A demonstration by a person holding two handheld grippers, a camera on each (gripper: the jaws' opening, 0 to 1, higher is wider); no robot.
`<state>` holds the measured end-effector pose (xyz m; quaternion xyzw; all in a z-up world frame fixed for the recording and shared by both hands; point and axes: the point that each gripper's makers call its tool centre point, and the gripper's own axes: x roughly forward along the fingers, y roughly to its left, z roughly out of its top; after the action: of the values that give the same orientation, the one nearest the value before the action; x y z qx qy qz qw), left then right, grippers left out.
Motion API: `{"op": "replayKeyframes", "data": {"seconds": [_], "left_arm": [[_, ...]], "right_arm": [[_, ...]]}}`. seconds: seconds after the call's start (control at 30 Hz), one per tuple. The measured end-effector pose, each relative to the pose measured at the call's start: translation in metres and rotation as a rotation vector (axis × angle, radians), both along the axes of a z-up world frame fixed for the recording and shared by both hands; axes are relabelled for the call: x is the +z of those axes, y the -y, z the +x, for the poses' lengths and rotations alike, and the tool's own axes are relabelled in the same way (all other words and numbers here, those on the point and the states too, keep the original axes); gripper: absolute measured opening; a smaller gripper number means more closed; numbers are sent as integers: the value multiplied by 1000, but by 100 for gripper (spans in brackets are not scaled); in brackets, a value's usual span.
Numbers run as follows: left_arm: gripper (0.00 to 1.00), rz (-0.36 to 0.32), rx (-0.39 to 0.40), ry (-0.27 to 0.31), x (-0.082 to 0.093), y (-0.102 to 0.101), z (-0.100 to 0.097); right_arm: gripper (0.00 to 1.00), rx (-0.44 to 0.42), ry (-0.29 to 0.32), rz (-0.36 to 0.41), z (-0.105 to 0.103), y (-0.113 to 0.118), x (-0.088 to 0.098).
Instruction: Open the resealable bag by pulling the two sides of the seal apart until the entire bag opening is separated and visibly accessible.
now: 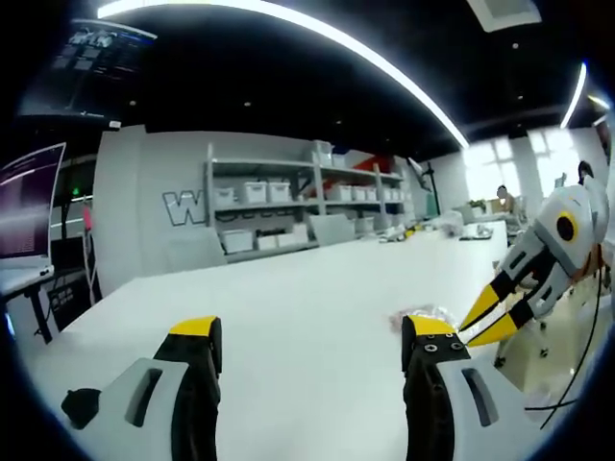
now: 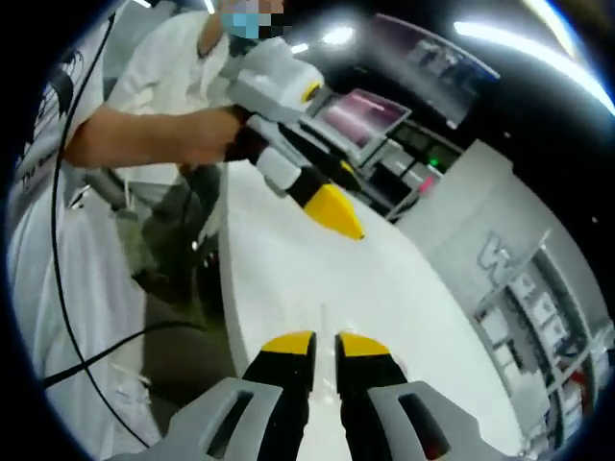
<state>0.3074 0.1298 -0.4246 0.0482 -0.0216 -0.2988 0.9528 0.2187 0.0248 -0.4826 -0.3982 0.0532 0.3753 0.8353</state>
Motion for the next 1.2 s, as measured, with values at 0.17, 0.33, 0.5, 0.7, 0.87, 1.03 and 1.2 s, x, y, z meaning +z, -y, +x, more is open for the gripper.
{"op": "replayKeyframes", "data": {"seconds": [0.17,0.33,0.5,0.7,0.87,1.03,1.2], "left_arm": [[76,-3,-1,0,-1,3,-1],[76,-5,-1,-2,-2,4,-2],[76,-6,0,-3,-2,4,-2],[76,-7,-3,-5,-2,4,-2],[76,-12,1,-6,-1,2,-2],[76,-14,2,-2,1,1,-2],[76,-17,6,-1,2,0,-2]], "right_arm": [[3,-11,0,-22,1,5,-4],[3,-26,-1,-13,2,9,-4],[3,-46,21,-23,5,12,-1],[3,-53,-7,3,4,11,1],[3,-34,-15,8,-2,2,0],[3,-56,-15,-8,5,6,-2],[2,-71,-12,-14,8,10,0]]}}
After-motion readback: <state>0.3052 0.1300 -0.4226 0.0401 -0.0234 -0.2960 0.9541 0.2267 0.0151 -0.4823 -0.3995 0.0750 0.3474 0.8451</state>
